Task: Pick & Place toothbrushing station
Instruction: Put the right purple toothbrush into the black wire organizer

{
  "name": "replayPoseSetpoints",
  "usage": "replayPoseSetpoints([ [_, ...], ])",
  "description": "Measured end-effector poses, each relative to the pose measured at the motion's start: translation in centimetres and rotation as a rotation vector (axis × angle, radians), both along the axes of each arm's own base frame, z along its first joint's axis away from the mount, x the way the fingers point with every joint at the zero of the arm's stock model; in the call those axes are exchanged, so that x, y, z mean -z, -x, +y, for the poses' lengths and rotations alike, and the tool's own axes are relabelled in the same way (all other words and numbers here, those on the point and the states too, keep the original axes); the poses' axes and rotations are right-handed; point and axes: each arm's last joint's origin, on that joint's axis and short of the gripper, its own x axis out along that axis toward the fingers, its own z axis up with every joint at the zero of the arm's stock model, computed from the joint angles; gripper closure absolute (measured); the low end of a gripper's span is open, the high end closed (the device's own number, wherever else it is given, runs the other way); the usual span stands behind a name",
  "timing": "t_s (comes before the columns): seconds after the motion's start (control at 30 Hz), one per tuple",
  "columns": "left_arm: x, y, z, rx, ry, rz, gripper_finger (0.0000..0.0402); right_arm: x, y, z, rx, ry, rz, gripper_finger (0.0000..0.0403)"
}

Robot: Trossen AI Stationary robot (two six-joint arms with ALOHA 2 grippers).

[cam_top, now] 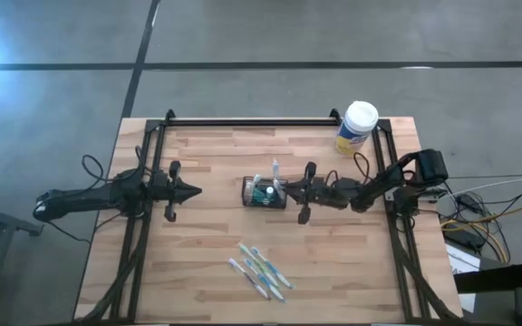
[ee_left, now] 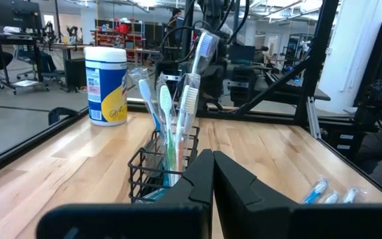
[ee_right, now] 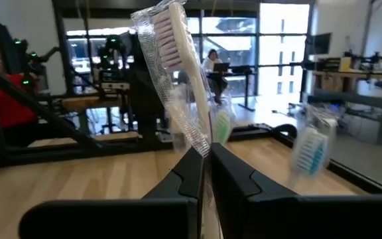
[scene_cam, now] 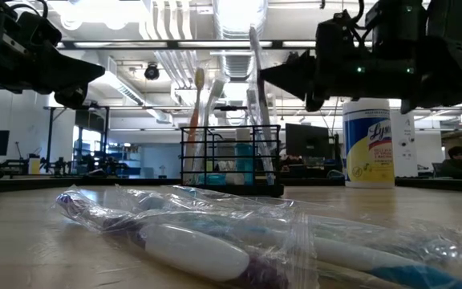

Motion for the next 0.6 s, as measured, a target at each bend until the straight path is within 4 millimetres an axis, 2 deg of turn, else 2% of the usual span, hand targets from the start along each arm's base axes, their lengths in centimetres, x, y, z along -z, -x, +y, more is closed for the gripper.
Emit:
replayPoseSetpoints([
  [0.6,0.2,0.0,0.0,-0.006,0.005,0.010,0.0392,4.4,-2.3,-0.2,0.100,-0.101,0.048,0.0385],
])
